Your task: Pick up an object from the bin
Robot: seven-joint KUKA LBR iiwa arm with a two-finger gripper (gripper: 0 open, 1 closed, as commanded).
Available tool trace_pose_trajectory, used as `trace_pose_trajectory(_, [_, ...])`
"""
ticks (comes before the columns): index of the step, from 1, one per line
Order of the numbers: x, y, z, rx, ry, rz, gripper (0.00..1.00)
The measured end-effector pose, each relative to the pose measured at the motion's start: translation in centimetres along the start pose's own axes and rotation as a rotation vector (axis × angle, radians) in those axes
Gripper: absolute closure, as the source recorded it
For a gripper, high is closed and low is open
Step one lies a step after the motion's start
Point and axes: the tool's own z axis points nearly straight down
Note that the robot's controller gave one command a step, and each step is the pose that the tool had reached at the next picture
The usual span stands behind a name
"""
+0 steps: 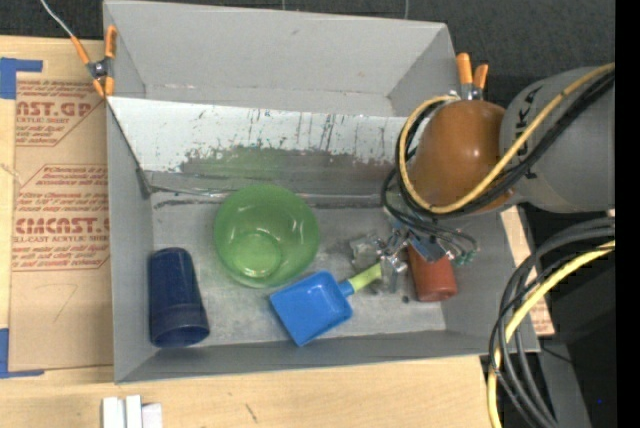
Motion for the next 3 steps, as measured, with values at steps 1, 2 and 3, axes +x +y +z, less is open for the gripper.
trace_pose_trajectory(1, [0.0,0.0,0.0,0.0,0.0,0.0,1.0])
trace_pose_trajectory(2, [0.0,0.1,-0.2,-0.001,0.001,0.0,1.0])
trace_pose_trajectory(3, [0.1,0.2,-1.1,-0.004,0.005,-0.001,1.0])
